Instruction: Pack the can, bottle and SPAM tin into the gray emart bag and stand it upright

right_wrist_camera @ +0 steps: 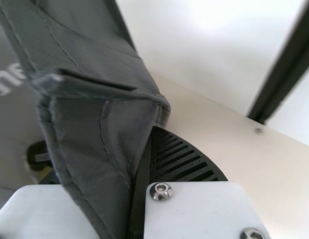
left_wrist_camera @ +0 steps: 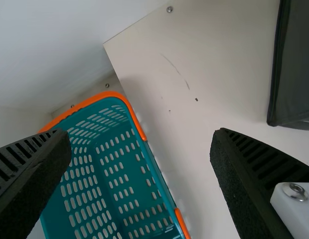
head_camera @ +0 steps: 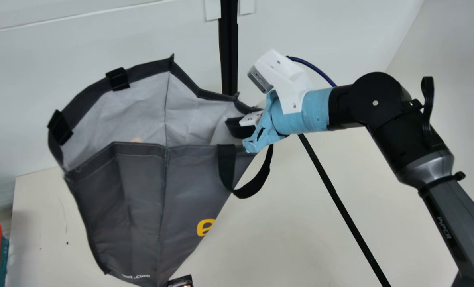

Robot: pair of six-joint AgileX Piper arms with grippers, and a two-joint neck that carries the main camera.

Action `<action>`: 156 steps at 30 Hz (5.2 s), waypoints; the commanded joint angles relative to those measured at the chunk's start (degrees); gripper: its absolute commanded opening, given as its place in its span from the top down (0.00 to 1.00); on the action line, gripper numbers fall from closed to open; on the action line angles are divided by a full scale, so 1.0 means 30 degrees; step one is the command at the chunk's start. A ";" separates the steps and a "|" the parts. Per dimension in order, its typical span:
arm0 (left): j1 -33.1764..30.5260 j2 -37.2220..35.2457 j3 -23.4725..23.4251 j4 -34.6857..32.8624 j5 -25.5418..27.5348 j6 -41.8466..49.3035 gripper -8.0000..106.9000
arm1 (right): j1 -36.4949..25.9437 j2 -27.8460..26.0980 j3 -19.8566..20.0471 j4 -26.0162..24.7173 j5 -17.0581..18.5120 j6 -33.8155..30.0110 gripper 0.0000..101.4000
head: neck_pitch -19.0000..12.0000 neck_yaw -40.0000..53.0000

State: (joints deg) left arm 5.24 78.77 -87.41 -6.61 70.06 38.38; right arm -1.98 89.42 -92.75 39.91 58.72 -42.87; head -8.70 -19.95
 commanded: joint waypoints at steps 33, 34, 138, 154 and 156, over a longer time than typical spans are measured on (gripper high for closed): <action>0.0000 0.0000 0.0000 0.0000 0.0000 0.0000 0.15 | -0.5784 -0.2535 0.0328 -0.4784 -0.1619 0.1815 1.00 | -0.0433 -0.0016; 0.0000 0.0000 0.0000 0.0000 0.0000 0.0000 0.15 | -0.6093 -0.2600 0.0329 -0.4900 -0.1626 0.1829 1.00 | -0.0433 -0.0016; 0.0000 0.0000 0.0000 0.0000 0.0000 0.0000 0.15 | -1.0812 -0.2128 -0.7795 -0.2782 0.0737 -0.0196 0.06 | -0.0433 -0.0016; 0.0000 0.0000 0.0000 0.0000 0.0000 0.0000 0.15 | -0.6161 -0.3002 -0.5160 -0.2188 0.1689 0.2561 0.06 | -0.0433 -0.0016; 0.0000 0.0000 0.0000 0.0000 0.0000 0.0000 0.15 | -0.5804 -0.3194 -0.4577 -0.2288 0.1704 0.2963 0.06 | -0.0433 -0.0016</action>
State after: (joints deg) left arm 5.24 78.77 -87.41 -6.61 70.06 38.38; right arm -20.03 80.04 -107.71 33.38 63.76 -34.58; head -8.70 -19.95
